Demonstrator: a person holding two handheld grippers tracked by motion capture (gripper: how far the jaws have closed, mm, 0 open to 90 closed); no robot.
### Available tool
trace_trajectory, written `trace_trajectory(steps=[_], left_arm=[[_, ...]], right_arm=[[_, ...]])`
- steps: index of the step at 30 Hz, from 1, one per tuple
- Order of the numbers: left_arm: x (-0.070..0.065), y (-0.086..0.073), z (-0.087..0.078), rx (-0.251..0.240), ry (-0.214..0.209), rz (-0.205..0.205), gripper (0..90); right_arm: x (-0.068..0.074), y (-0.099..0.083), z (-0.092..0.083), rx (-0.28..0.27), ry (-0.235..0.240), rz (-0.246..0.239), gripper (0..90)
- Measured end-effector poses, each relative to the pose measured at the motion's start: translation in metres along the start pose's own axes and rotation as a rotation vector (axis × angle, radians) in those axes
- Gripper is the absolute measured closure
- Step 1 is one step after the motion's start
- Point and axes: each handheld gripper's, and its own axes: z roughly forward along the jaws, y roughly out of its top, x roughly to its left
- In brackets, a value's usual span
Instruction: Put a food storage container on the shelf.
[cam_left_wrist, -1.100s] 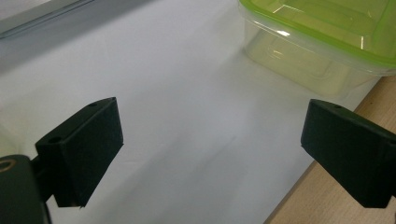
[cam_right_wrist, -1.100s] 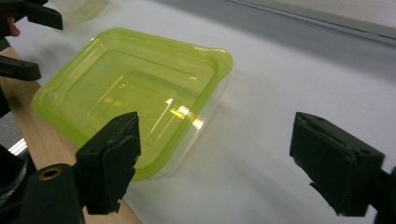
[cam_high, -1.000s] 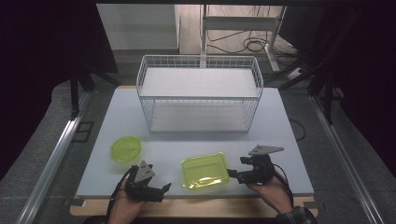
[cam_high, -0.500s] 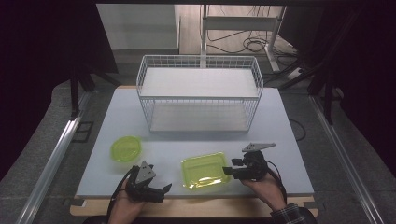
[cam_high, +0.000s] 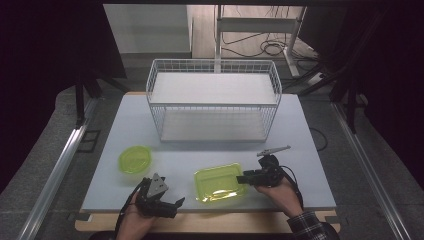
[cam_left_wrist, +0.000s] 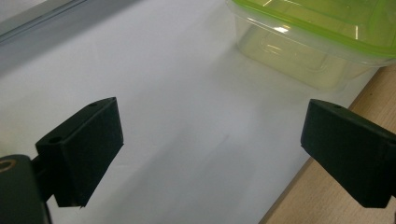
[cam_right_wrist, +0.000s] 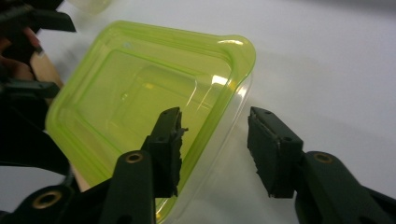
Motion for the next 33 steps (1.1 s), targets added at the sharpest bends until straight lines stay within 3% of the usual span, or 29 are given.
trace_trajectory(steps=[1, 9, 12, 14, 16, 19, 33], left_arm=[[0.0, 0.0, 0.0, 0.001, 0.0, 0.001, 5.6], [-0.001, 0.001, 0.001, -0.001, 0.0, 0.005, 5.6], [-0.002, 0.001, 0.001, 0.001, -0.001, 0.008, 5.6], [-0.002, 0.001, 0.0, 0.0, 0.002, 0.009, 5.6], [-0.002, 0.001, 0.0, -0.004, 0.002, 0.009, 5.6], [-0.002, 0.002, 0.0, -0.006, 0.003, 0.009, 5.6], [-0.002, 0.002, -0.001, -0.012, 0.012, 0.017, 5.6]], right_arm=[[-0.004, 0.001, 0.0, 0.005, 0.028, 0.031, 59.9], [-0.007, 0.004, 0.0, 0.032, 0.082, 0.097, 72.3], [-0.006, 0.005, -0.002, 0.022, 0.148, 0.142, 79.6], [-0.004, 0.006, -0.004, 0.029, 0.133, 0.135, 79.9], [-0.005, 0.006, -0.005, 0.024, 0.167, 0.154, 80.4], [-0.005, 0.006, -0.007, 0.018, 0.17, 0.152, 80.6], [-0.008, 0.005, -0.024, -0.052, 0.16, 0.143, 80.7]])
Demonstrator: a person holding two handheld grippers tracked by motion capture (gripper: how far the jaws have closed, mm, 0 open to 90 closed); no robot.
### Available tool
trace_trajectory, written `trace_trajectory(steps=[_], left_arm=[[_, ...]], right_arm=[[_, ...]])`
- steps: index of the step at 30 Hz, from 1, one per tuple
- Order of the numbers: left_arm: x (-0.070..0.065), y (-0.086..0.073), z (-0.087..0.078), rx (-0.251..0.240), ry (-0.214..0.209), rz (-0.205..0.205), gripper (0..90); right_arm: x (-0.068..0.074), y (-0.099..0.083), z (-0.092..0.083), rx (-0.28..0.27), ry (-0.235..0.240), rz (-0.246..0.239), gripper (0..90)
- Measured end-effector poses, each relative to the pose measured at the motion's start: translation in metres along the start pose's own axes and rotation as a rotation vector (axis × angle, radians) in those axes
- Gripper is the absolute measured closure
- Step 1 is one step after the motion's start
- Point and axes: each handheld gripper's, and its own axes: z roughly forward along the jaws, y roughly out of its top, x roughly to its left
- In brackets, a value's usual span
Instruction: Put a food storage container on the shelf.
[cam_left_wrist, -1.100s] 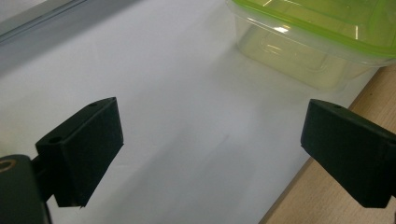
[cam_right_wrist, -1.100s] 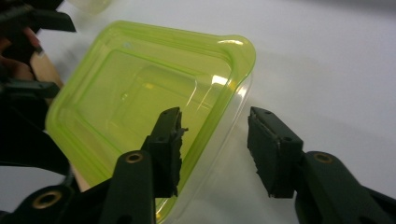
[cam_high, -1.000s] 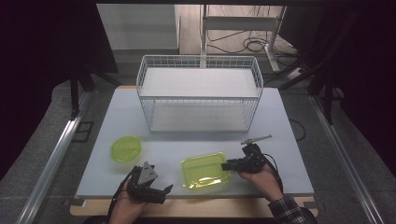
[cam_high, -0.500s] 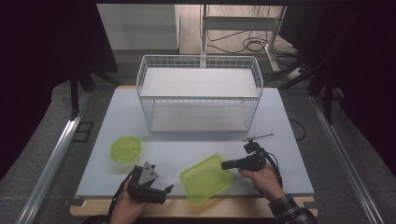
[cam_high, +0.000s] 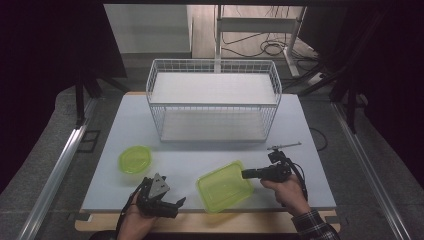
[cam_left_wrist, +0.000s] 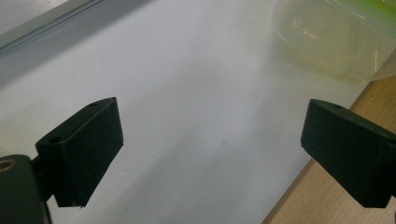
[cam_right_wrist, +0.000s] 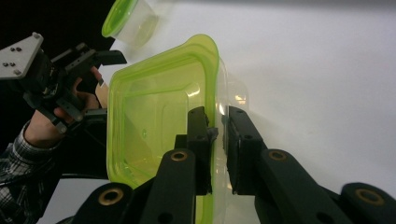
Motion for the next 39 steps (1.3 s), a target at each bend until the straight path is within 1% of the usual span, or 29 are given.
trace_trajectory(steps=[4, 7, 9, 15, 18, 24, 29, 31, 34, 36, 39], left_arm=[[0.0, 0.0, -0.001, -0.004, 0.002, 0.002, 5.6], [0.0, 0.0, -0.001, -0.007, 0.003, 0.001, 5.6], [0.0, 0.0, -0.001, -0.013, 0.006, -0.001, 5.6], [0.0, 0.0, -0.001, -0.016, 0.007, -0.003, 5.6], [-0.001, 0.0, -0.001, -0.019, 0.01, 0.002, 5.4], [0.0, 0.0, 0.0, -0.022, 0.015, 0.006, 4.3], [-0.001, 0.001, -0.001, -0.035, 0.017, 0.013, 4.0], [-0.001, 0.001, -0.002, -0.054, 0.022, 0.021, 3.9], [-0.001, 0.002, -0.004, -0.076, 0.023, 0.022, 3.8], [-0.001, 0.002, -0.004, -0.078, 0.026, 0.021, 4.2], [-0.002, 0.002, -0.002, -0.073, 0.037, 0.036, 6.2]], right_arm=[[0.0, 0.002, -0.005, -0.018, 0.006, 0.004, 80.7], [0.001, 0.004, -0.01, -0.034, 0.005, -0.007, 80.7], [0.003, 0.006, -0.015, -0.053, 0.011, -0.005, 80.7], [0.006, 0.011, -0.02, -0.081, 0.029, -0.002, 80.7], [0.008, 0.015, -0.024, -0.098, 0.035, -0.01, 80.7], [0.013, 0.02, -0.028, -0.112, 0.045, -0.015, 80.7], [0.02, 0.028, -0.033, -0.127, 0.049, -0.023, 80.6], [0.023, 0.032, -0.034, -0.136, 0.049, -0.025, 80.6], [0.027, 0.038, -0.035, -0.146, 0.049, -0.024, 80.6], [0.029, 0.043, -0.036, -0.152, 0.049, -0.025, 80.6], [0.032, 0.05, -0.038, -0.165, 0.05, -0.021, 80.7]])
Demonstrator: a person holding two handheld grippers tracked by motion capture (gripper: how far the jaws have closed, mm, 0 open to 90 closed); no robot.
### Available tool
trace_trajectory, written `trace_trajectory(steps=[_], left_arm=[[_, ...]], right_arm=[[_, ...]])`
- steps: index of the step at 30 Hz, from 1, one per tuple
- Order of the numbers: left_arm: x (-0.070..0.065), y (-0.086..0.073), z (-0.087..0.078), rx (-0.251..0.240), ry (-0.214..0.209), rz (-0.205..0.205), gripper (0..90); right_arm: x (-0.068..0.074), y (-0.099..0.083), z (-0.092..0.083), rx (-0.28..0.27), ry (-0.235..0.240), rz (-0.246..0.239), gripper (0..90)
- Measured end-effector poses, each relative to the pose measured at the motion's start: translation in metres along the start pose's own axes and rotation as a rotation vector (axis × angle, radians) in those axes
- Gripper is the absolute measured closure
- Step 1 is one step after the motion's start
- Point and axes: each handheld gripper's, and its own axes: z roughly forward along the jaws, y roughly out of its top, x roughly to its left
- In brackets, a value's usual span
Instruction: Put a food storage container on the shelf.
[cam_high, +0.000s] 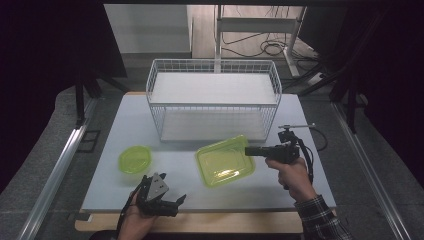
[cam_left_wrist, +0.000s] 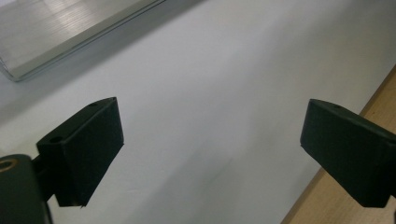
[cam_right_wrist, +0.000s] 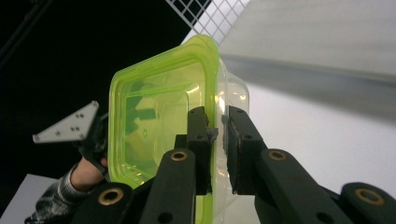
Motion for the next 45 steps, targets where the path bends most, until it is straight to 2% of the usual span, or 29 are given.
trace_trajectory(steps=[7, 10, 12, 15, 21, 28, 31, 32, 35, 39, 45], left_arm=[[0.0, 0.001, 0.0, 0.013, -0.007, 0.014, 6.2], [0.001, 0.0, 0.001, 0.008, -0.009, 0.005, 6.2], [0.002, 0.0, 0.001, -0.01, -0.033, -0.012, 6.3], [0.009, 0.0, -0.002, -0.047, -0.081, -0.08, 7.1], [0.014, 0.001, -0.004, -0.044, -0.131, -0.16, 8.6], [0.014, 0.002, -0.006, -0.042, -0.115, -0.175, 7.7], [0.014, 0.002, -0.007, -0.059, -0.11, -0.16, 7.7], [0.013, 0.002, -0.008, -0.069, -0.102, -0.142, 7.8], [0.01, 0.003, -0.009, -0.094, -0.11, -0.115, 8.1], [0.006, 0.003, -0.008, -0.082, -0.097, -0.071, 8.1], [0.006, 0.003, -0.008, -0.097, -0.088, -0.057, 8.1]], right_arm=[[0.005, 0.014, -0.002, -0.027, 0.008, 0.005, 80.6], [0.007, 0.02, -0.003, -0.03, 0.009, 0.0, 80.6], [0.008, 0.024, -0.003, -0.032, 0.002, -0.004, 80.6], [0.01, 0.03, -0.005, -0.044, 0.002, 0.003, 80.6], [0.015, 0.043, -0.008, -0.062, -0.003, -0.005, 80.6], [0.022, 0.06, -0.008, -0.076, -0.016, -0.019, 80.6], [0.024, 0.067, -0.007, -0.088, -0.015, -0.015, 80.6], [0.025, 0.069, -0.007, -0.088, -0.015, -0.013, 80.6], [0.029, 0.078, -0.005, -0.103, -0.02, -0.017, 80.6], [0.03, 0.084, -0.004, -0.116, -0.025, -0.012, 80.6], [0.029, 0.093, -0.003, -0.128, -0.043, -0.008, 80.6]])
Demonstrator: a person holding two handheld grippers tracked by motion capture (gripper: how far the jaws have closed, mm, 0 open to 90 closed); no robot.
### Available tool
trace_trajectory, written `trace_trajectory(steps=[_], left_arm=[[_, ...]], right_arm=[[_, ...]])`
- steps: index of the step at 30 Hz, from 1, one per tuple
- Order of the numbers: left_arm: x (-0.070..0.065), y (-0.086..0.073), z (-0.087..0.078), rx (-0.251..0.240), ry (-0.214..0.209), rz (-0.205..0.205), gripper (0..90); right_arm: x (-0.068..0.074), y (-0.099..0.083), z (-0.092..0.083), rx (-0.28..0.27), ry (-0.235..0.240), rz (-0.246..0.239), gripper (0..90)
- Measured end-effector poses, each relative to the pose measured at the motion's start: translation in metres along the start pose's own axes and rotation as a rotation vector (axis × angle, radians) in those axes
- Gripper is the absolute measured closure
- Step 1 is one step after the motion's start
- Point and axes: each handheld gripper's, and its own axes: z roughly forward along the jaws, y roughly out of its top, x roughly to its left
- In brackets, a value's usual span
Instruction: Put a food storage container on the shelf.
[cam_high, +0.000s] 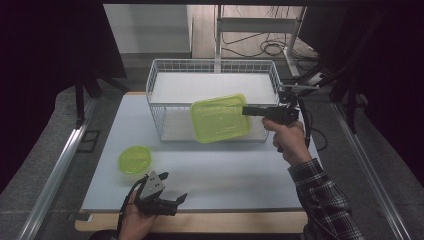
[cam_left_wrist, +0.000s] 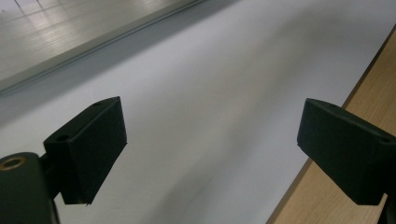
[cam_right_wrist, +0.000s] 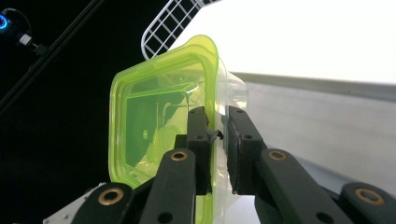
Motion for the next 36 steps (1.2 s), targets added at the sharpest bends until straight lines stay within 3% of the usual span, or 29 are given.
trace_trajectory(steps=[18, 36], left_arm=[[-0.001, 0.0, 0.001, -0.009, -0.008, 0.011, 8.1], [-0.002, 0.0, -0.002, -0.019, -0.019, 0.024, 8.1]], right_arm=[[0.003, 0.031, 0.015, -0.06, -0.057, 0.015, 80.7], [-0.001, 0.061, 0.039, -0.121, -0.161, 0.041, 80.5]])
